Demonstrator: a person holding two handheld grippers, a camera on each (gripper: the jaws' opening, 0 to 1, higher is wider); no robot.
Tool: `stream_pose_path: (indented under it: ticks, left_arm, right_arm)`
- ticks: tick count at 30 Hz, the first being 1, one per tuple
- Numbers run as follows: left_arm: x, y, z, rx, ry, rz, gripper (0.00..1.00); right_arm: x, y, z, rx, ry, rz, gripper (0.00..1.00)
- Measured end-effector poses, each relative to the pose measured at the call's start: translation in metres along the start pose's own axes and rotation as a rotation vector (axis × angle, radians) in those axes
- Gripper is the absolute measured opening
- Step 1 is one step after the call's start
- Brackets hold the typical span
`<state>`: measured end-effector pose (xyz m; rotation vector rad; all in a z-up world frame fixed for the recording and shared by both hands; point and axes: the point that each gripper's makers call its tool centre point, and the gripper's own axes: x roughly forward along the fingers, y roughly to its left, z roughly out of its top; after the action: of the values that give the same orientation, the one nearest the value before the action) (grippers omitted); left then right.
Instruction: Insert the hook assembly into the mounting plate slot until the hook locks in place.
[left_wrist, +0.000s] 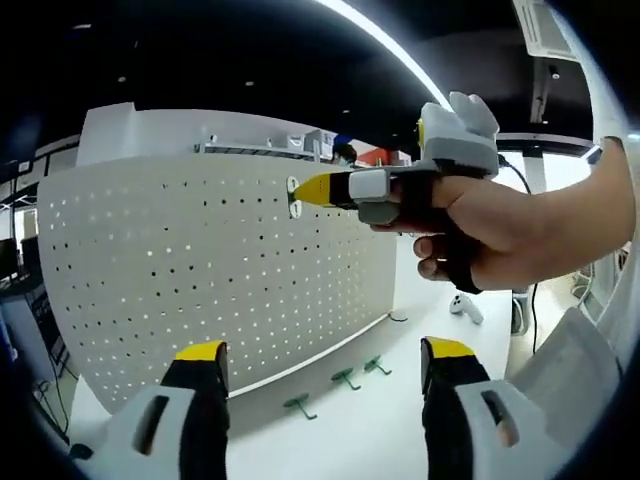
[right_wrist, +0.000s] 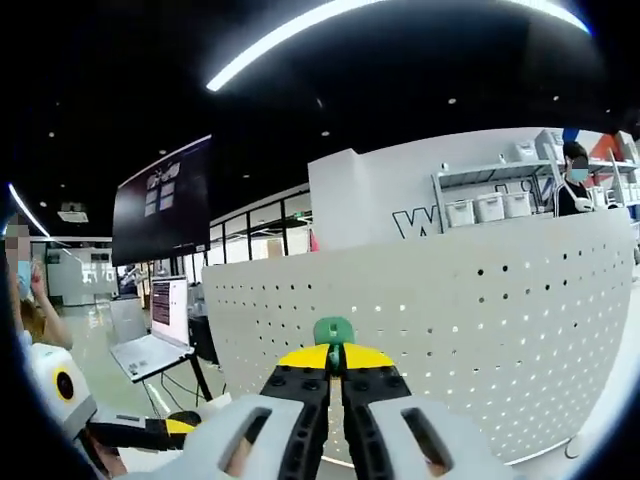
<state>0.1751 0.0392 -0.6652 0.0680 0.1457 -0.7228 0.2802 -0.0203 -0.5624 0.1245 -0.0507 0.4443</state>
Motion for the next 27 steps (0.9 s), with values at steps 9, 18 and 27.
stream_pose_path:
  ticks: [9, 18, 27]
  left_arm:
    - [-0.001, 0.0, -0.001, -0.009, -0.015, -0.012, 0.8]
    - [-0.003, -0.003, -0.006, -0.012, -0.016, -0.023, 0.8]
    - [-0.006, -0.005, -0.01, -0.028, -0.019, -0.023, 0.79]
  right_arm:
    - [0.011, -0.01, 0.012, -0.022, -0.029, -0.036, 0.0]
    - [0.018, -0.017, 0.01, -0.016, -0.033, -0.073, 0.0]
    - [0.03, -0.02, 0.021, -0.028, -0.075, -0.091, 0.0]
